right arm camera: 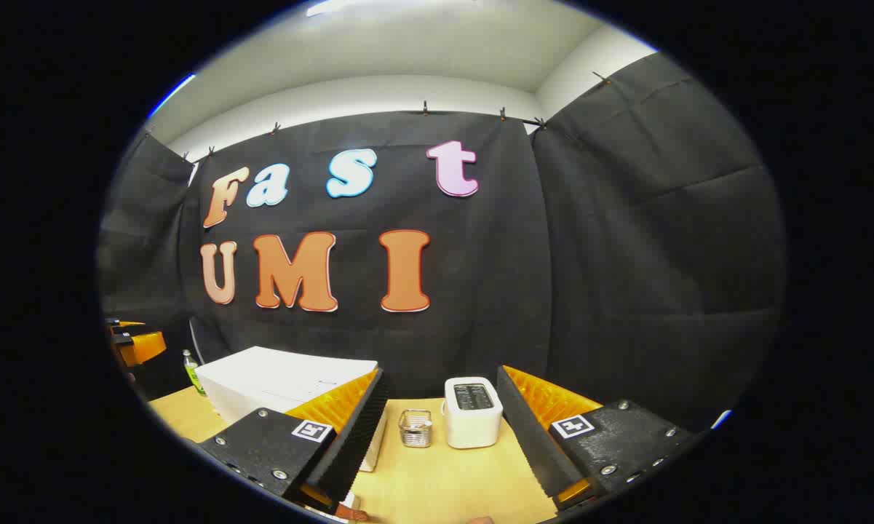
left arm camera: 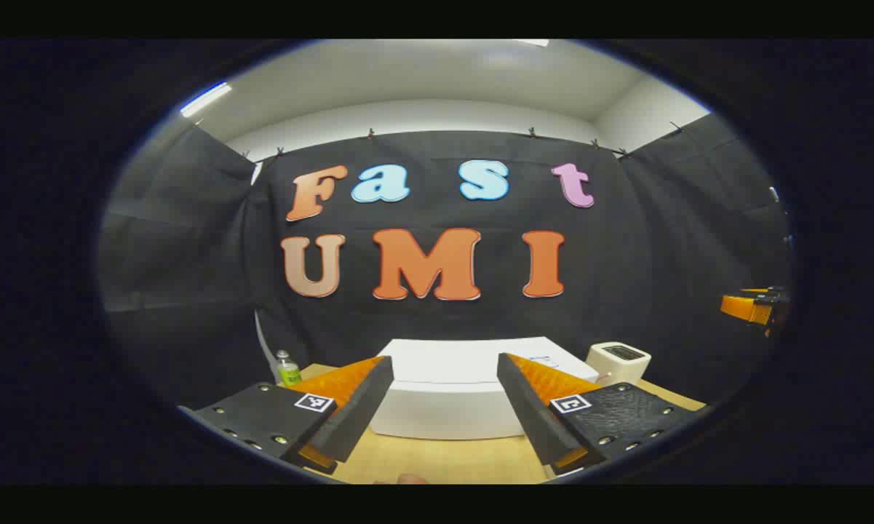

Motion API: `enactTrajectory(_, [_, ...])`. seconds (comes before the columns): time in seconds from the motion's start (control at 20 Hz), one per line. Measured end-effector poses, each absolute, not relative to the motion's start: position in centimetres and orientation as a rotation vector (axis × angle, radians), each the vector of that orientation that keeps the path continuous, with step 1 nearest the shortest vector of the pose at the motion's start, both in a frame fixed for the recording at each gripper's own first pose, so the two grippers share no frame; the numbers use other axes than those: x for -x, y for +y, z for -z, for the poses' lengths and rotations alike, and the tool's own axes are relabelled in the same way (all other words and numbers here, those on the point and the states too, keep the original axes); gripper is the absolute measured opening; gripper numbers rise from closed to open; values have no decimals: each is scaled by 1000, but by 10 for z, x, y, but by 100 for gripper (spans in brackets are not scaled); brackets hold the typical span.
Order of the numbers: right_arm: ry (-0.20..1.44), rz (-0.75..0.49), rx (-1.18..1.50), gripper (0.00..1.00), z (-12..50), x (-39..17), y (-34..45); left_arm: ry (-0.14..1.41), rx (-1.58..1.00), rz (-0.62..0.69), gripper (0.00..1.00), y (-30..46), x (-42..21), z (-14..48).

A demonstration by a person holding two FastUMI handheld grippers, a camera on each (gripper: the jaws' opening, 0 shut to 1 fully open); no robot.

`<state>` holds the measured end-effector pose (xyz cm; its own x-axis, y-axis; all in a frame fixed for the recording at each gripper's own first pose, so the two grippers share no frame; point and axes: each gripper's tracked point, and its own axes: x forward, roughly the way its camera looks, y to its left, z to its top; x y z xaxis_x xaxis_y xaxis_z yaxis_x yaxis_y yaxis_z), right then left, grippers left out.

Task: Open the microwave oven with the left hand, put the food in, and close the microwave oven.

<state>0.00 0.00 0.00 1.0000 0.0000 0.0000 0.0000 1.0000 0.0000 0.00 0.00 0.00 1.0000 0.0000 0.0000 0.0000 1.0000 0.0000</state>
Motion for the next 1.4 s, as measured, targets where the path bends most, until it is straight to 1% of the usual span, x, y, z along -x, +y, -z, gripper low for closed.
enactTrajectory(0.05, [-3,3,9,99,-1,6,7,-7,-3,-18,96,20,8,-4])
enactTrajectory(0.1, [-10,1,12,94,-5,9,14,-18,-3,-35,96,37,14,-8])
enactTrajectory(0.15, [-15,-3,8,94,-9,12,22,-28,-2,-49,92,51,19,-14])
enactTrajectory(0.2, [-14,-3,2,94,-11,15,26,-36,1,-64,92,64,22,-18])
enactTrajectory(0.25, [-13,-3,-5,94,-12,15,29,-41,3,-80,96,75,24,-21])
enactTrajectory(0.3, [-15,0,-10,94,-16,15,32,-46,5,-94,96,84,25,-25])
enactTrajectory(0.4, [-26,17,-20,94,-23,17,31,-50,17,-97,92,91,27,-27])
enactTrajectory(0.5, [-41,11,-7,94,-32,18,35,-43,31,-82,96,87,26,-26])
enactTrajectory(0.55, [-36,7,5,94,-31,17,38,-39,35,-74,92,85,25,-25])
enactTrajectory(0.6, [-31,0,15,94,-30,16,40,-33,39,-63,96,80,24,-23])
enactTrajectory(0.65, [-26,-6,20,94,-30,18,42,-28,45,-50,96,75,22,-21])
enactTrajectory(0.7, [-23,-10,20,94,-29,18,42,-22,51,-33,92,69,20,-20])
enactTrajectory(0.8, [-20,-10,13,94,-27,19,39,-11,55,-1,92,54,18,-15])
enactTrajectory(0.85, [-19,-7,8,94,-25,17,38,-7,54,13,96,46,18,-11])
enactTrajectory(0.9, [-16,-3,5,94,-22,17,36,-4,53,27,92,37,17,-8])
enactTrajectory(1.0, [-9,9,1,94,-18,14,31,9,57,59,92,15,11,6])
enactTrajectory(1.05, [-5,12,-2,94,-15,14,30,18,58,76,96,3,9,15])
enactTrajectory(1.1, [-2,12,-5,94,-13,14,29,28,60,90,92,-10,6,25])
enactTrajectory(1.4, [15,20,9,94,-4,13,21,120,45,187,92,-88,-22,100])
